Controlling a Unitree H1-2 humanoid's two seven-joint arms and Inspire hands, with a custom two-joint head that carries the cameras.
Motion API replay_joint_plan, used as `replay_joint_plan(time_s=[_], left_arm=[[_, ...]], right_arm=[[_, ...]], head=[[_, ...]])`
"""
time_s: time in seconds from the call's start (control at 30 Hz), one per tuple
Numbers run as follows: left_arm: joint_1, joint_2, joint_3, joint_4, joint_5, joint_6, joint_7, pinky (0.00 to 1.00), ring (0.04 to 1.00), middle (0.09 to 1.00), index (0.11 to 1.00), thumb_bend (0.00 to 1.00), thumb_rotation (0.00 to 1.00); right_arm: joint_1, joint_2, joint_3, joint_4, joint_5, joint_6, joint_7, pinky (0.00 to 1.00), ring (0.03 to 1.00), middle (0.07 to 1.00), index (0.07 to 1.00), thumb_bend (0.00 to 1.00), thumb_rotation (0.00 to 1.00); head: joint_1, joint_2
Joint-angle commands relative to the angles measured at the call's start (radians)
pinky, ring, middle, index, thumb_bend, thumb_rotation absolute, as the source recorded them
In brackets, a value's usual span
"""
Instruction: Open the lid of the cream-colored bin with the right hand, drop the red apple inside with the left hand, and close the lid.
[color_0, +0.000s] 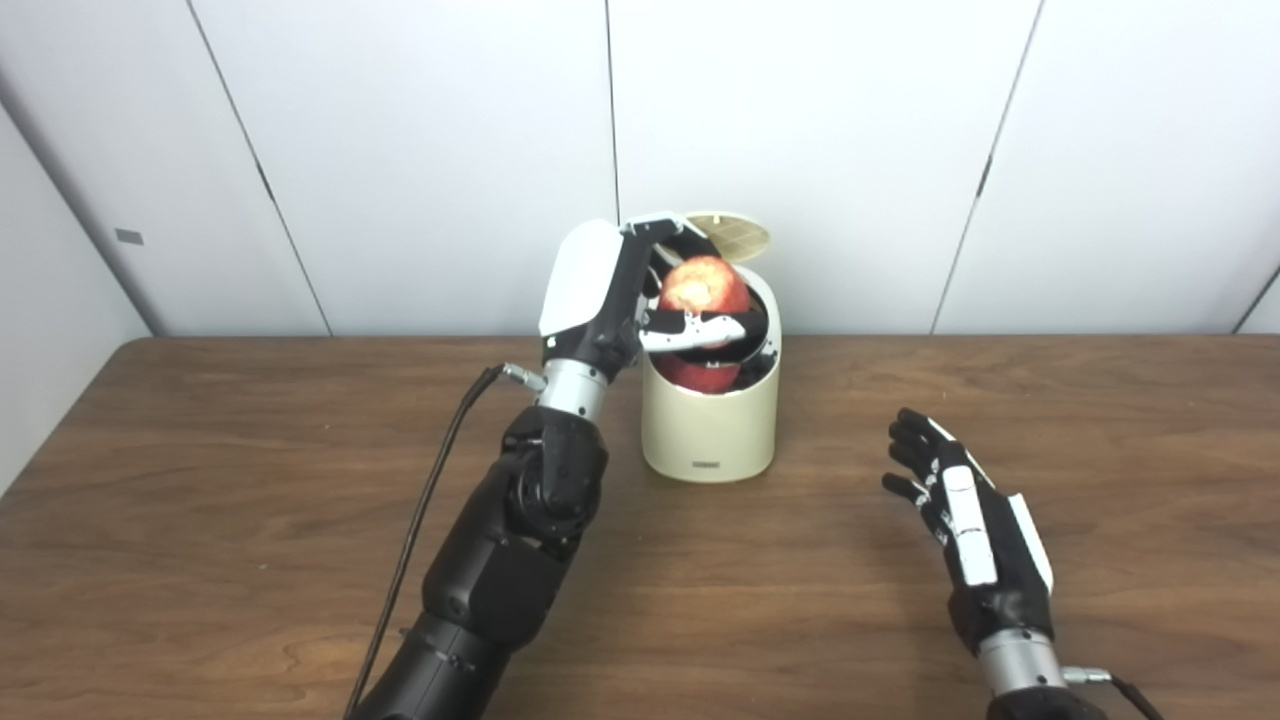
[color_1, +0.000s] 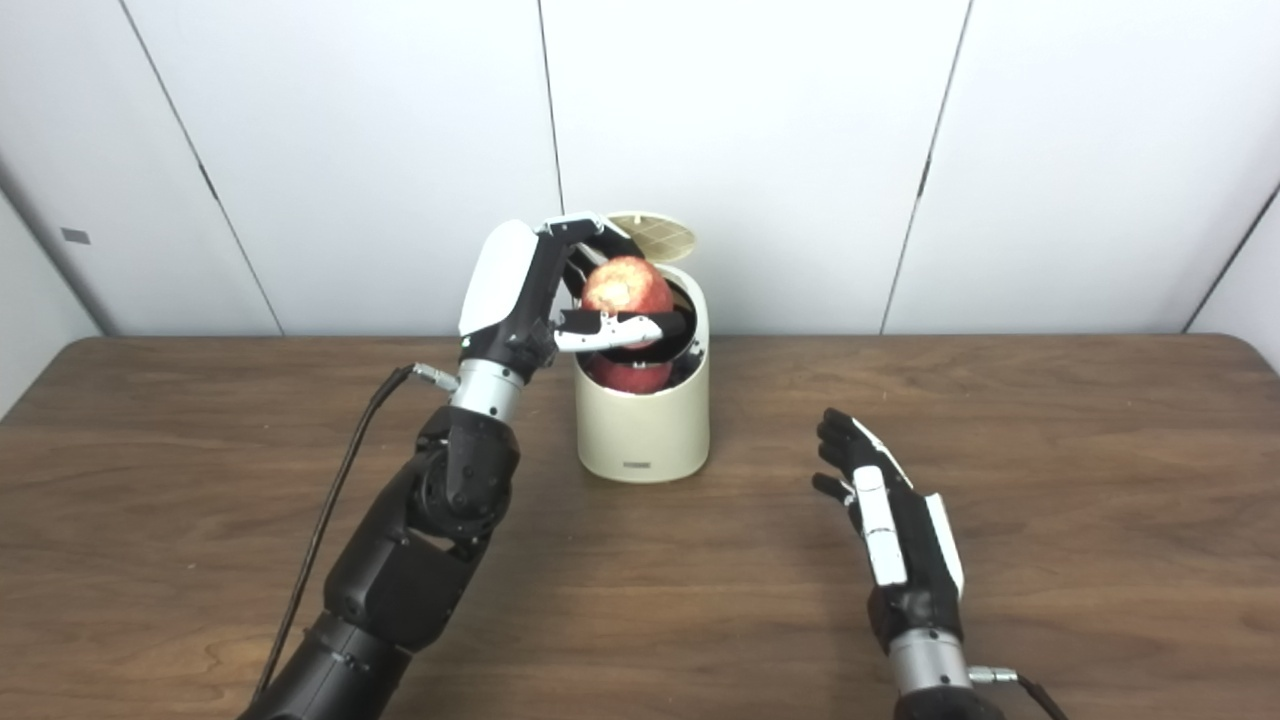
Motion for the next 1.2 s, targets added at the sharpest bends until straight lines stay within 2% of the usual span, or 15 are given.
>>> replay_joint_plan(time_s=[0.0, 0.33, 0.6, 0.67, 0.73, 0.77, 0.8, 0.87, 0.93, 1.03, 1.07, 1.1, 1.17], left_arm=[[-0.06, -0.004, -0.001, -0.017, 0.019, -0.017, 0.03, 0.41, 0.427, 0.561, 0.485, 0.47, 0.0], [-0.055, -0.004, -0.003, 0.01, 0.031, -0.032, 0.046, 0.39, 0.422, 0.568, 0.489, 0.47, 0.0], [-0.057, 0.029, -0.035, 0.032, 0.098, -0.028, 0.064, 0.39, 0.434, 0.57, 0.483, 0.47, 0.0], [-0.057, 0.039, -0.047, 0.033, 0.139, -0.003, 0.07, 0.37, 0.445, 0.57, 0.488, 0.47, 0.0], [-0.052, 0.045, -0.059, 0.014, 0.19, 0.053, 0.052, 0.37, 0.497, 0.567, 0.481, 0.47, 0.0], [-0.05, 0.046, -0.064, 0.004, 0.21, 0.078, 0.044, 0.44, 0.503, 0.557, 0.474, 0.48, 0.0], [-0.047, 0.046, -0.069, -0.006, 0.225, 0.098, 0.037, 0.49, 0.575, 0.561, 0.475, 0.5, 0.0], [-0.044, 0.046, -0.077, -0.02, 0.243, 0.128, 0.023, 0.54, 0.63, 0.562, 0.478, 0.51, 0.0], [-0.043, 0.048, -0.086, -0.03, 0.262, 0.152, 0.01, 0.6, 0.674, 0.659, 0.491, 0.52, 0.04], [-0.045, 0.056, -0.103, -0.045, 0.295, 0.188, -0.017, 0.64, 0.715, 0.714, 0.496, 0.52, 0.05], [-0.045, 0.057, -0.106, -0.051, 0.302, 0.197, -0.025, 0.64, 0.723, 0.724, 0.576, 0.71, 0.04], [-0.045, 0.058, -0.108, -0.055, 0.305, 0.203, -0.029, 0.64, 0.731, 0.733, 0.628, 0.83, 0.04], [-0.043, 0.06, -0.115, -0.072, 0.311, 0.215, -0.046, 0.65, 0.753, 0.756, 0.664, 0.9, 0.05]], right_arm=[[-0.022, 0.0, 0.0, -0.031, 0.006, -0.026, 0.005, 0.8, 0.871, 0.852, 0.842, 0.54, 0.94], [-0.022, -0.004, -0.004, -0.034, 0.016, -0.016, 0.007, 0.81, 0.873, 0.846, 0.84, 0.57, 0.92], [-0.022, -0.004, -0.008, -0.043, 0.03, -0.009, 0.01, 0.81, 0.862, 0.824, 0.837, 0.56, 0.92], [-0.022, -0.005, -0.007, -0.045, 0.028, -0.007, 0.01, 0.81, 0.856, 0.811, 0.834, 0.55, 0.93], [-0.022, -0.005, -0.008, -0.047, 0.029, -0.003, 0.009, 0.81, 0.851, 0.8, 0.831, 0.55, 0.93], [-0.022, -0.006, -0.008, -0.046, 0.031, -0.004, 0.009, 0.81, 0.851, 0.797, 0.831, 0.56, 0.93], [-0.022, -0.008, -0.008, -0.044, 0.033, -0.005, 0.011, 0.81, 0.851, 0.795, 0.832, 0.56, 0.93], [-0.022, -0.013, -0.008, -0.039, 0.034, -0.011, 0.015, 0.82, 0.847, 0.792, 0.837, 0.57, 0.93], [-0.022, -0.016, -0.008, -0.035, 0.035, -0.016, 0.018, 0.81, 0.839, 0.785, 0.833, 0.59, 0.93], [-0.021, -0.016, -0.008, -0.041, 0.034, -0.008, 0.018, 0.81, 0.831, 0.776, 0.826, 0.58, 0.93], [-0.022, -0.016, -0.007, -0.042, 0.032, -0.007, 0.018, 0.81, 0.832, 0.773, 0.824, 0.58, 0.93], [-0.022, -0.016, -0.006, -0.042, 0.031, -0.007, 0.017, 0.81, 0.831, 0.769, 0.822, 0.58, 0.93], [-0.024, -0.015, -0.005, -0.047, 0.028, 0.002, 0.015, 0.81, 0.827, 0.765, 0.817, 0.58, 0.93]], head=[[0.001, 0.0], [0.005, 0.004], [0.01, 0.008], [0.01, 0.008], [0.011, 0.007], [0.01, 0.009], [0.011, 0.008], [0.011, 0.008], [0.014, 0.008], [0.015, 0.012], [0.015, 0.014], [0.015, 0.014], [0.015, 0.015]])
